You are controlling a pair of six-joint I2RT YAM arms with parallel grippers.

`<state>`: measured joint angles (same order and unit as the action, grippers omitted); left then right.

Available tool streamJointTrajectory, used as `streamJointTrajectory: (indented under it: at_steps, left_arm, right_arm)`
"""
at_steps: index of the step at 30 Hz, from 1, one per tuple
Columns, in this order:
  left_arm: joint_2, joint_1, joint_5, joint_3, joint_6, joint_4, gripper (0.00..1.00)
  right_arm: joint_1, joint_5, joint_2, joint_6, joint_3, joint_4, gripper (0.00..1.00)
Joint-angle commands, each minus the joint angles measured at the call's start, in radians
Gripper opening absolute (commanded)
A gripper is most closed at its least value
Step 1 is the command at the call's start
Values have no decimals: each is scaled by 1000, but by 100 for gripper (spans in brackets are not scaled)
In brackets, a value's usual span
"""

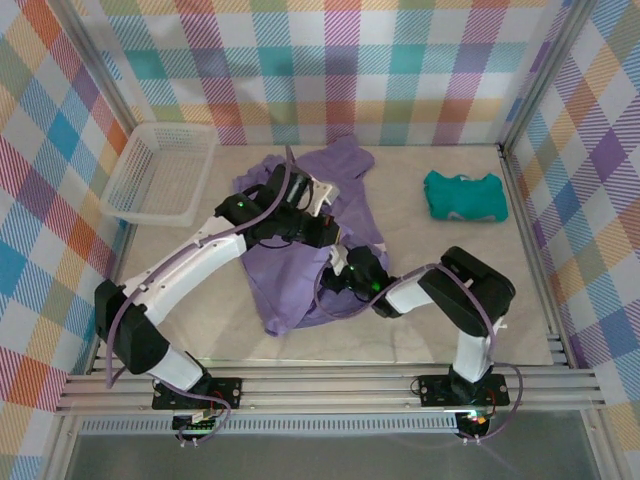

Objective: Fold the inside-out t-shirt

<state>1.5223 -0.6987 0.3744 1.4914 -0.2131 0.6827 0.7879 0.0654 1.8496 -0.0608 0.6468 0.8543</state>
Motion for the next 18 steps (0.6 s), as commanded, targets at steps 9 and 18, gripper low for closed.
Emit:
streamJointTrajectory:
  at_steps: [9,18]
  left_arm:
    - [-79,-57,196,78,-86,-82,0]
    - [-143,-89,33,157,-18,29,0]
  right_arm:
    - [-36,152,92,121,281,-204,44]
    - [-129,31,53,175,268,-276,49]
